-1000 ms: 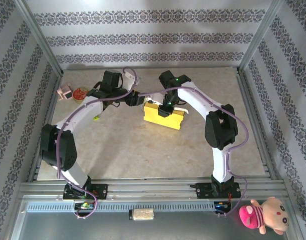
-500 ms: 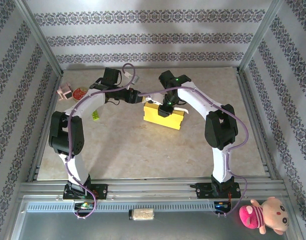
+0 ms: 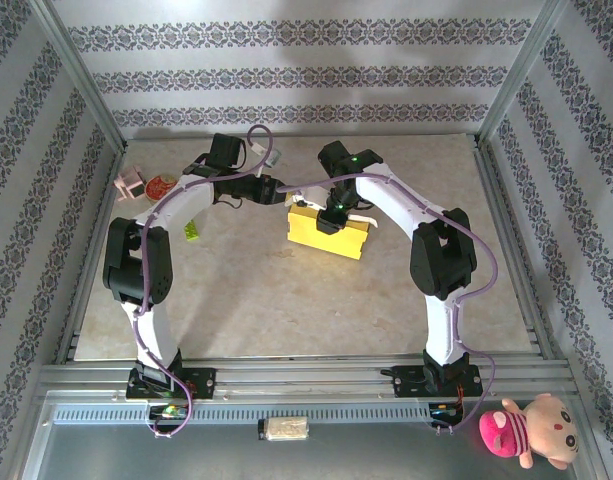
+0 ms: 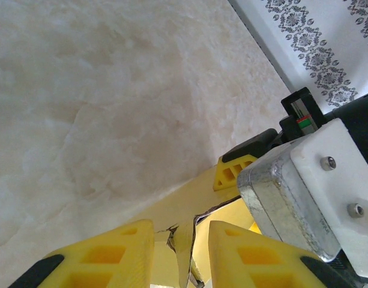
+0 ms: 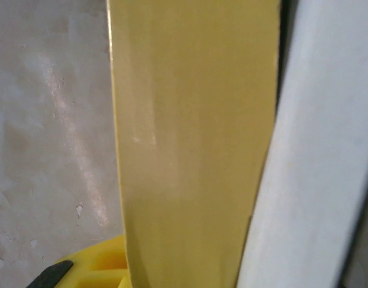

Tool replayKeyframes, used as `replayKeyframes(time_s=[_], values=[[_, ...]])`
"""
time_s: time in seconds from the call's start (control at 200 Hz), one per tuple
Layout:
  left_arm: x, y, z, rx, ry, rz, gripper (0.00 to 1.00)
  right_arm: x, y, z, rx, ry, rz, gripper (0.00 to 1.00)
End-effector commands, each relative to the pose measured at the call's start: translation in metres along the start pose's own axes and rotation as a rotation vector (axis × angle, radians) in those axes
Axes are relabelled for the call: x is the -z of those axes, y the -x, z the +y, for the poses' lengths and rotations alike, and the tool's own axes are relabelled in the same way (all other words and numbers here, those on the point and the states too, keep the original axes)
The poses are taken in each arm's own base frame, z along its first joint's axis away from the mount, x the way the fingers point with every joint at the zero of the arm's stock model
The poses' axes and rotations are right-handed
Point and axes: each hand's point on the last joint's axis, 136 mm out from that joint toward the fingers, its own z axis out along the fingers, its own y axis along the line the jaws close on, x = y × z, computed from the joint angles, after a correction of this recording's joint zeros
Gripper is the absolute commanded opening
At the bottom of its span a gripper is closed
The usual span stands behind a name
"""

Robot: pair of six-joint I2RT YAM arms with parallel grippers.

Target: Fold the paper box

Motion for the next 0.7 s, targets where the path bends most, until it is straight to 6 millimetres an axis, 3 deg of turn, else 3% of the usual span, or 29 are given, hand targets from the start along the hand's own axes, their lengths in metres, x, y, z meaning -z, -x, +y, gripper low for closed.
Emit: replayKeyframes(time_s=[0.0, 0.165, 0.49, 0.695], values=[[-0.005, -0.002, -0.003, 0.014, -0.039, 0.019, 0.33, -0.027, 0.006, 0.017, -0.031, 0.126, -0.031, 0.25], [-0.009, -0.005, -0.001, 0.024, -0.046, 0.030, 0.33, -0.027, 0.006, 0.018, -0.032, 0.129, -0.030, 0.25], [-0.010, -0.007, -0.001, 0.027, -0.047, 0.030, 0.18, -0.028, 0.006, 0.017, -0.034, 0.126, -0.025, 0.25], [-0.008, -0.005, -0.012, -0.006, -0.048, 0.021, 0.12, -0.031, 0.007, 0.009, -0.056, 0.091, -0.020, 0.25]])
